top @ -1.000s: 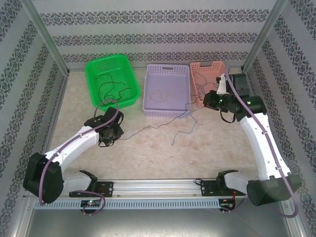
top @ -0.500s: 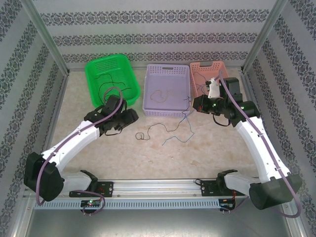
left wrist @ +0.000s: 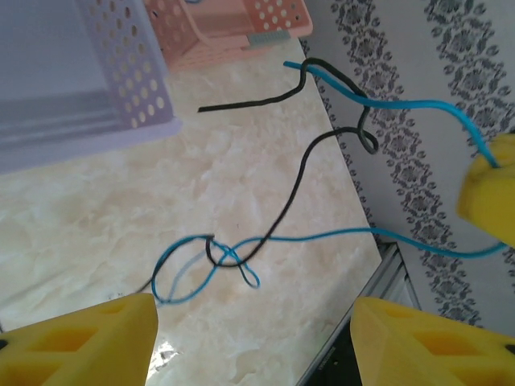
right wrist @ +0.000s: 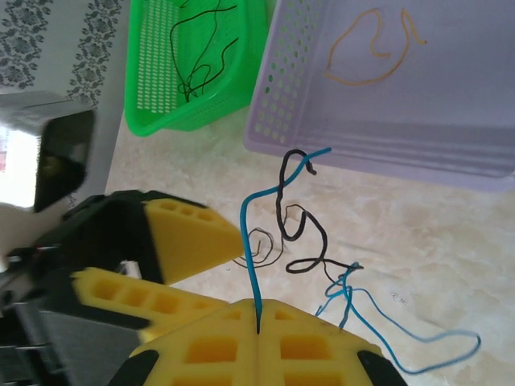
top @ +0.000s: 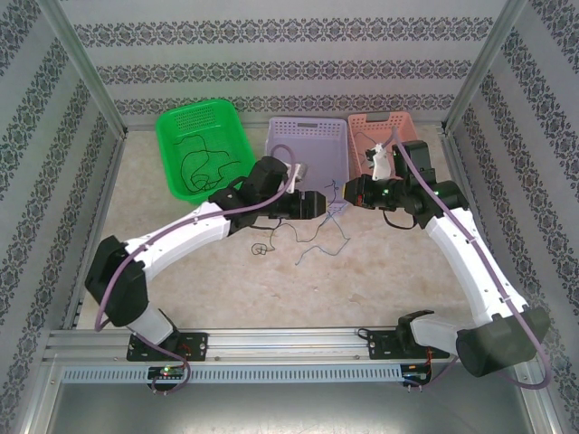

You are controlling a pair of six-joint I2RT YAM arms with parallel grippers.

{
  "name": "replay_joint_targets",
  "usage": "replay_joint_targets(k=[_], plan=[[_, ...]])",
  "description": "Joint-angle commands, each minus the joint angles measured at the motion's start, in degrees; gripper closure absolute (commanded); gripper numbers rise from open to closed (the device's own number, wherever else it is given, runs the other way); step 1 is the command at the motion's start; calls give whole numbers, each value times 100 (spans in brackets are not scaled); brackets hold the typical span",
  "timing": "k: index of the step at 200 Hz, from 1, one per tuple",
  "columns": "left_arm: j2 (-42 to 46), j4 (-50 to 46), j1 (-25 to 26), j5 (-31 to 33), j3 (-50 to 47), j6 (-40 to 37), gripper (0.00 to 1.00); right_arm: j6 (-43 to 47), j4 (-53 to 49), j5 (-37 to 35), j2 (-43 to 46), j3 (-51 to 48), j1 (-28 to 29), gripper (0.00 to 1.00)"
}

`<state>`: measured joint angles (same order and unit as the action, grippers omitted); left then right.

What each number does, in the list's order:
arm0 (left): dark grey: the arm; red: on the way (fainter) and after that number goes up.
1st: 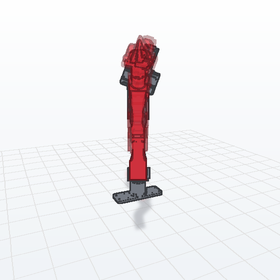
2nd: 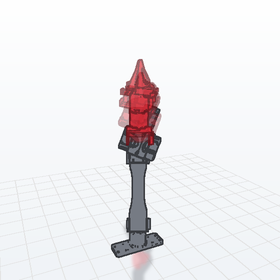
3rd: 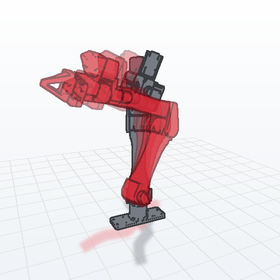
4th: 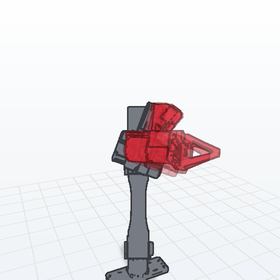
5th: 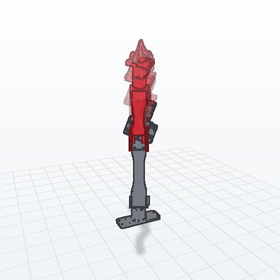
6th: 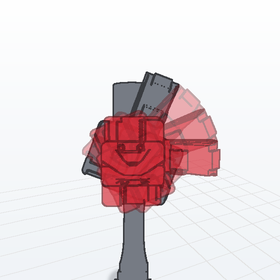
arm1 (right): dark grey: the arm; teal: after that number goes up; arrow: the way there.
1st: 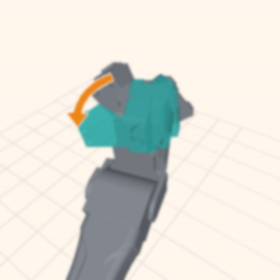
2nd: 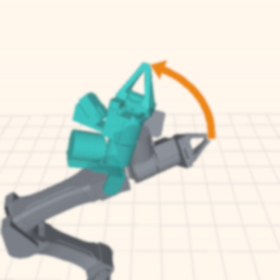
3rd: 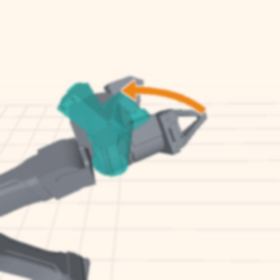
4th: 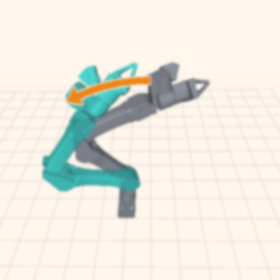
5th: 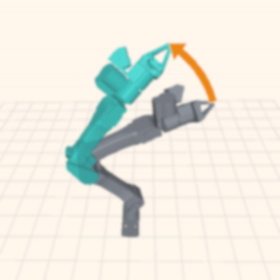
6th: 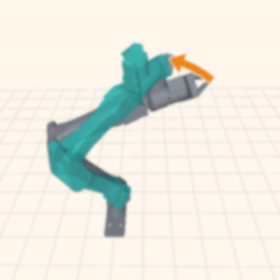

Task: Untangle the cables

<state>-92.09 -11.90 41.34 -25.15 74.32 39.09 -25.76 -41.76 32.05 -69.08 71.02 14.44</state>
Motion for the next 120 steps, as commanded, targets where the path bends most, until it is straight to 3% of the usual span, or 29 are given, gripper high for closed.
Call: replay_joint_targets(k=[1,34,55,70,85,98,120], plan=[[-224,135,106,-220,372,-694,34,-66,3,174,0,254,59,100],[-451,84,220,-173,499,-1067,33,-140,5,279,2,255,67,100],[-628,-46,251,175,586,-1200,35,-198,3,301,35,271,71,100],[-674,-57,245,554,583,-1152,47,-210,-30,302,61,295,72,100],[-687,-64,243,909,583,-1060,78,-210,-56,293,83,307,64,100],[-672,-215,244,1355,554,-936,97,-215,-73,207,117,322,34,100],[-439,-505,180,1944,238,-648,100,-223,-183,-205,245,407,-100,100]])
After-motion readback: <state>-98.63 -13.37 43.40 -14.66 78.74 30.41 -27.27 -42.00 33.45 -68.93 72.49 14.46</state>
